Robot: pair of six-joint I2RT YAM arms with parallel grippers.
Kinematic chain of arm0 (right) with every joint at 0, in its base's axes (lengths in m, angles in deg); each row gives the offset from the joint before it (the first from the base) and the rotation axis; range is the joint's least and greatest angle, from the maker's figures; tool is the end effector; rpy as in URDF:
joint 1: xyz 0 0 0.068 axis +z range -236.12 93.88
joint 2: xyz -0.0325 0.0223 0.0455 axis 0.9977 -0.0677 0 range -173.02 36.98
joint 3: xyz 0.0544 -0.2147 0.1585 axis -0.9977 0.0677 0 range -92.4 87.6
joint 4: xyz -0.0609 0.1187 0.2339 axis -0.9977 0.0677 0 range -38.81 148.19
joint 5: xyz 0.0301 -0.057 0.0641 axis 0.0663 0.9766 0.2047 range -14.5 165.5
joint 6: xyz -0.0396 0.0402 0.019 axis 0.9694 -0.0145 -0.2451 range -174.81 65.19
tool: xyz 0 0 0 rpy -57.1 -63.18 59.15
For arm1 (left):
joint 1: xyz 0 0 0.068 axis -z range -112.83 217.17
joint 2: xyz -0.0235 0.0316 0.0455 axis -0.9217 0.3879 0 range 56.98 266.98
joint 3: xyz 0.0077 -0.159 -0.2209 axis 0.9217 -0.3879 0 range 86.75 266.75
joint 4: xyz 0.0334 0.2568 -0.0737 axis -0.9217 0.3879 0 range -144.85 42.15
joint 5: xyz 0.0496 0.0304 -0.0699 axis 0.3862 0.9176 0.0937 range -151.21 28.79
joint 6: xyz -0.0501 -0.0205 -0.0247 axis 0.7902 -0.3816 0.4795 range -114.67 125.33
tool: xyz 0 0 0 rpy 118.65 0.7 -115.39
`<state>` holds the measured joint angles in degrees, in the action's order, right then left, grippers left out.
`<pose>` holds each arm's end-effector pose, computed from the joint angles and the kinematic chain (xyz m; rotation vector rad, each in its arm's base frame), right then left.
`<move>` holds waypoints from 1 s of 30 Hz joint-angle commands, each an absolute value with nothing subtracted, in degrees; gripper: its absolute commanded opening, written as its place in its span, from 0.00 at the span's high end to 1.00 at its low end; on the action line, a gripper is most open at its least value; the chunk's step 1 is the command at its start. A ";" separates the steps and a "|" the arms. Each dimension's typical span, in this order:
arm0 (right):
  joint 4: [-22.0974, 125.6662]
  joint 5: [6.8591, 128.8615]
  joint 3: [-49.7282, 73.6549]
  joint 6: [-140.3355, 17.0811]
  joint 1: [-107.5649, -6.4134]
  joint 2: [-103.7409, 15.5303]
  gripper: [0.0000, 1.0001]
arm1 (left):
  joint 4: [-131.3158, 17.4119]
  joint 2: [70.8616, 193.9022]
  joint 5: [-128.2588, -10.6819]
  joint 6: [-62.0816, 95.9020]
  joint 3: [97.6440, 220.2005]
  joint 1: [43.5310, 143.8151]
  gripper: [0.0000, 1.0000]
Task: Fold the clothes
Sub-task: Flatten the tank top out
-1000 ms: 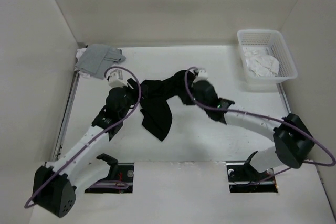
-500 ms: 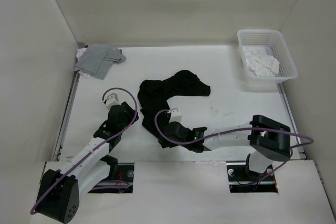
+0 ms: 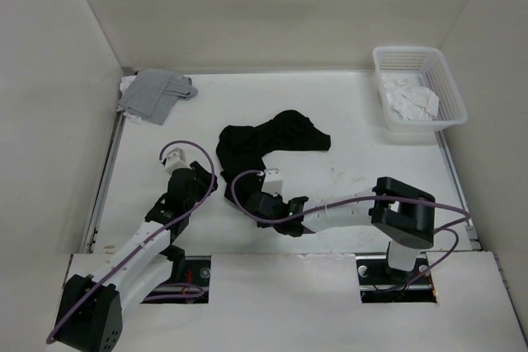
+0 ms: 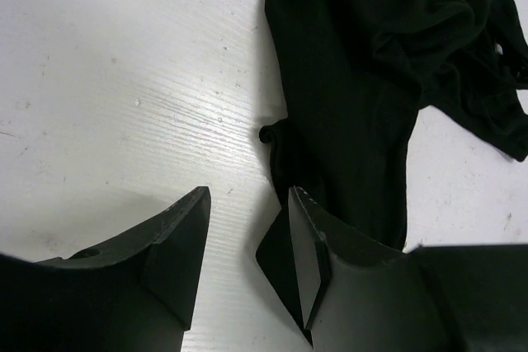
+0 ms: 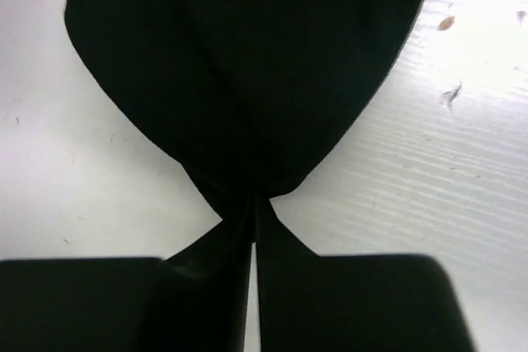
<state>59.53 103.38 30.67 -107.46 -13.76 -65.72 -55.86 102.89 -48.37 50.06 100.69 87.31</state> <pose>0.1296 0.3404 0.1398 -0.2208 2.3993 0.4146 0.1754 -0.0539 0.1596 -0.5844 2.0459 -0.4431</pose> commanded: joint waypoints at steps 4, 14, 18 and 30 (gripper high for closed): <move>67.53 114.08 44.25 -110.36 -13.91 -45.75 0.97 | -57.66 103.91 -48.20 49.10 100.29 89.45 0.59; 60.43 105.13 60.26 -108.61 -24.36 -21.48 0.96 | -61.26 112.60 -47.85 52.08 101.96 103.15 0.70; 58.93 103.72 60.96 -107.20 -26.48 -19.89 0.95 | -63.54 115.85 -46.97 55.50 102.22 108.95 0.66; 55.85 102.31 63.25 -107.63 -26.48 -20.15 0.95 | -77.08 127.72 -46.54 61.40 103.80 110.99 0.59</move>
<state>59.48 102.77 62.89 -107.91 -26.24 -20.78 -72.45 125.29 -47.89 59.59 101.71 110.66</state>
